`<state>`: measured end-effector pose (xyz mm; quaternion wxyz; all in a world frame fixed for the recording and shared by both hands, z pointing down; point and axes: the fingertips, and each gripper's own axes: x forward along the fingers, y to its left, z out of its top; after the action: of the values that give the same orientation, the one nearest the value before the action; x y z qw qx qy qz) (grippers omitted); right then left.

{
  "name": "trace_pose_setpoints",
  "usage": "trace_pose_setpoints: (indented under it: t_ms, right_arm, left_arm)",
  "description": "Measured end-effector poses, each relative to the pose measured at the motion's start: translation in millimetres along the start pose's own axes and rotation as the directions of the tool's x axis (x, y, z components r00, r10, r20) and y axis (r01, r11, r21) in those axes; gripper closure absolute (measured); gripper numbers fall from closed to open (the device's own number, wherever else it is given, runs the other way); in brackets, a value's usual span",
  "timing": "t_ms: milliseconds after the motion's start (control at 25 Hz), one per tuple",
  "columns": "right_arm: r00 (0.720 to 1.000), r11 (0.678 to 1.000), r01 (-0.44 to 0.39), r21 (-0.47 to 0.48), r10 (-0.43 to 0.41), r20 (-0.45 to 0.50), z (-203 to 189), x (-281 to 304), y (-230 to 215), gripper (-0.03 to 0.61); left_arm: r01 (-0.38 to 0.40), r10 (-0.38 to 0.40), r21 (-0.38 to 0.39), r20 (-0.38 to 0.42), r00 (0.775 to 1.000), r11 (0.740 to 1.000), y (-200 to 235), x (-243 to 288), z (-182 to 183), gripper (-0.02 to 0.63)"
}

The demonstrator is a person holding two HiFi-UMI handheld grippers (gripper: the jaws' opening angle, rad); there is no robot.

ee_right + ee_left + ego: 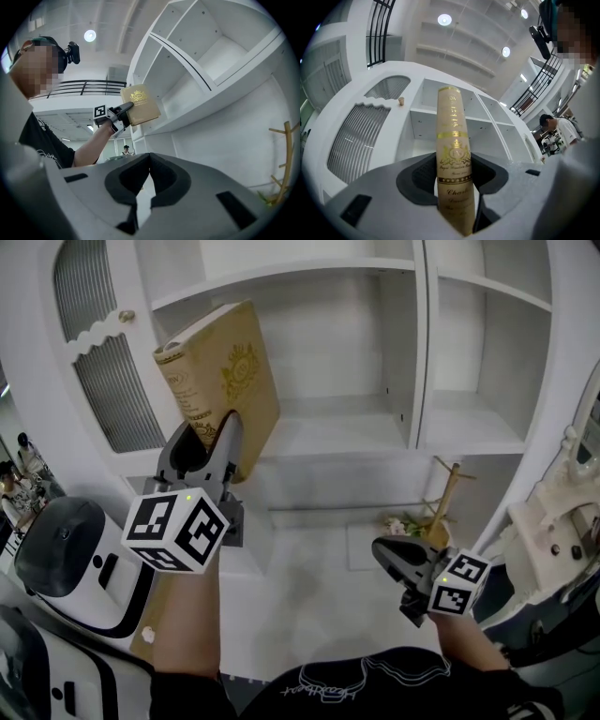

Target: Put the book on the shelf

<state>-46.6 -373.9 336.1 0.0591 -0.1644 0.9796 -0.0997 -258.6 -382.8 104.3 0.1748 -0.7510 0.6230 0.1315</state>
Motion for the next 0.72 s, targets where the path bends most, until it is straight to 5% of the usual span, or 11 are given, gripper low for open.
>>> trace_pose_setpoints:
  t_ms: [720]
  right_arm:
    - [1.000, 0.998, 0.016, 0.057, -0.015, -0.014, -15, 2, -39, 0.572]
  left_arm:
    - [-0.079, 0.082, 0.023, -0.153, 0.985, 0.997, 29, 67, -55, 0.419]
